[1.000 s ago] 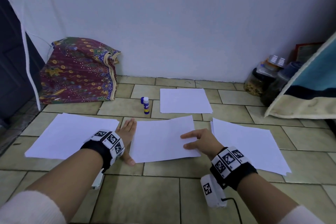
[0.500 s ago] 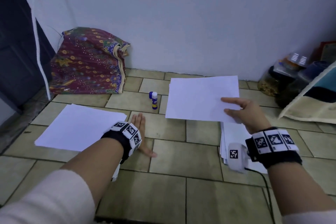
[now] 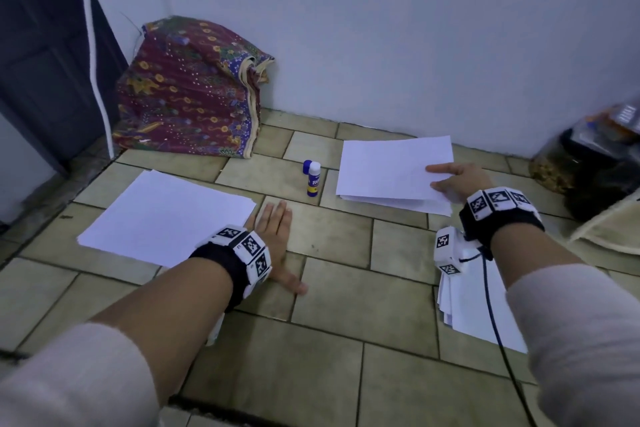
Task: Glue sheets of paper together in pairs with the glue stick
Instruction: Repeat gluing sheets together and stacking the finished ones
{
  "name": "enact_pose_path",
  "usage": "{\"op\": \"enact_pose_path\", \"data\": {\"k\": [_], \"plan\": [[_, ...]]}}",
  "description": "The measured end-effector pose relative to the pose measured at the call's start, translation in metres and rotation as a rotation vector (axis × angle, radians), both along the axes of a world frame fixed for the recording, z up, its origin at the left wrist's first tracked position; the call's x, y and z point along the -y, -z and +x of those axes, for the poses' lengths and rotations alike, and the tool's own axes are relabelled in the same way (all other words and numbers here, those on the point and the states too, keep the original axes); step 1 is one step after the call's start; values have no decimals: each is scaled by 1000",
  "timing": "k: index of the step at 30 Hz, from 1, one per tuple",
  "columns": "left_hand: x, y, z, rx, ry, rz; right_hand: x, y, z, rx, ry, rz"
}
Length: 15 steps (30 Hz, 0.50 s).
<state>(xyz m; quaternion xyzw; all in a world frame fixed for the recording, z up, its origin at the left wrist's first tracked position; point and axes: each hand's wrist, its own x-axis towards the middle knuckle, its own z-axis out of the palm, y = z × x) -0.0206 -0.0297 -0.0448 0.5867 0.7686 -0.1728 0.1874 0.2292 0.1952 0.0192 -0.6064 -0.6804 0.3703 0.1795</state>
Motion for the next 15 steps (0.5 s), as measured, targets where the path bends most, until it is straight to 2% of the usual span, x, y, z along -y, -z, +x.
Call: {"op": "enact_pose_path", "data": {"k": [8, 15], "plan": [[0, 6, -2, -15, 10, 13, -14, 13, 0, 73, -20, 1], [1, 4, -2, 19, 1, 8, -20, 20, -7, 237, -99, -1]]}}
